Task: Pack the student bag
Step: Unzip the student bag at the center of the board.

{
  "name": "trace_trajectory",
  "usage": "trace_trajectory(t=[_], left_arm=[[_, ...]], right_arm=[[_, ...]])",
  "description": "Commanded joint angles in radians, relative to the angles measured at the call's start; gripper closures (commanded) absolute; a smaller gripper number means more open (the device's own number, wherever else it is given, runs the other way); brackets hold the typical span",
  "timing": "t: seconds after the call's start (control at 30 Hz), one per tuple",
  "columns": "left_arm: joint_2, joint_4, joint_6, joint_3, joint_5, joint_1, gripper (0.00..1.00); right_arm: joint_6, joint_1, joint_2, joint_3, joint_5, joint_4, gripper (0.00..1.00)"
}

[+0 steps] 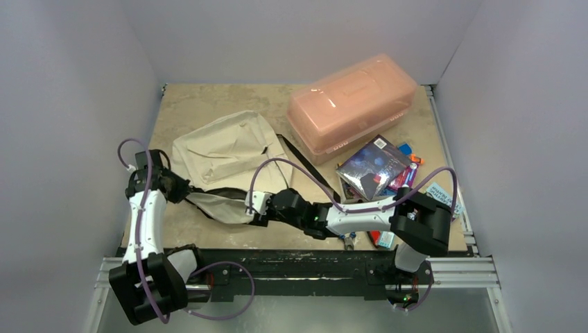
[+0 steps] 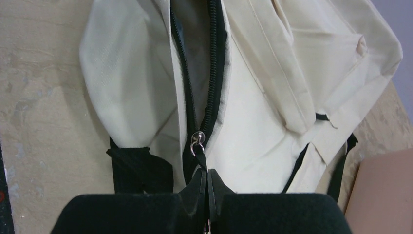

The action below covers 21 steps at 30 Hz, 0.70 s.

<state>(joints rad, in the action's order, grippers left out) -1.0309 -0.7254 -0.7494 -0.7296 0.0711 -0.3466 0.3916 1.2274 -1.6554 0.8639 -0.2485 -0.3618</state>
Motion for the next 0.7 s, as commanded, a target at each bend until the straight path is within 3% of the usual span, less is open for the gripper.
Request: trace_trajectory(t=[0.0, 0.1, 0.2, 0.33, 0.47, 0.67], left_arm=[[0.01, 0.064, 0.0, -0.05, -0.008, -0.018, 0.95], [0.027, 0.045, -0.001, -0.035, 0.08, 0.013, 0.64], [0.123, 0.01, 0.021, -0.018, 0.046, 0.128, 0.47], [0.237, 0.002, 0.093, -0.02, 0.105, 0.231, 0.43], [0.288, 0.042, 0.233, -0.051, 0.254, 0.296, 0.44], [0.151, 0.044, 0.323, -0.123, 0.444, 0.371, 0.42]], right_arm=[[-0.029, -0.012, 0.008, 0.001, -0.031, -0.042, 1.0], [-0.052, -0.012, -0.008, 0.03, 0.037, -0.104, 1.0], [-0.061, -0.012, -0.035, 0.065, 0.068, -0.133, 1.0], [-0.071, -0.016, -0.056, 0.084, 0.115, -0.169, 1.0], [-0.088, -0.033, -0.045, 0.069, 0.201, -0.202, 1.0], [-0.104, -0.112, -0.007, -0.015, 0.391, -0.305, 1.0]])
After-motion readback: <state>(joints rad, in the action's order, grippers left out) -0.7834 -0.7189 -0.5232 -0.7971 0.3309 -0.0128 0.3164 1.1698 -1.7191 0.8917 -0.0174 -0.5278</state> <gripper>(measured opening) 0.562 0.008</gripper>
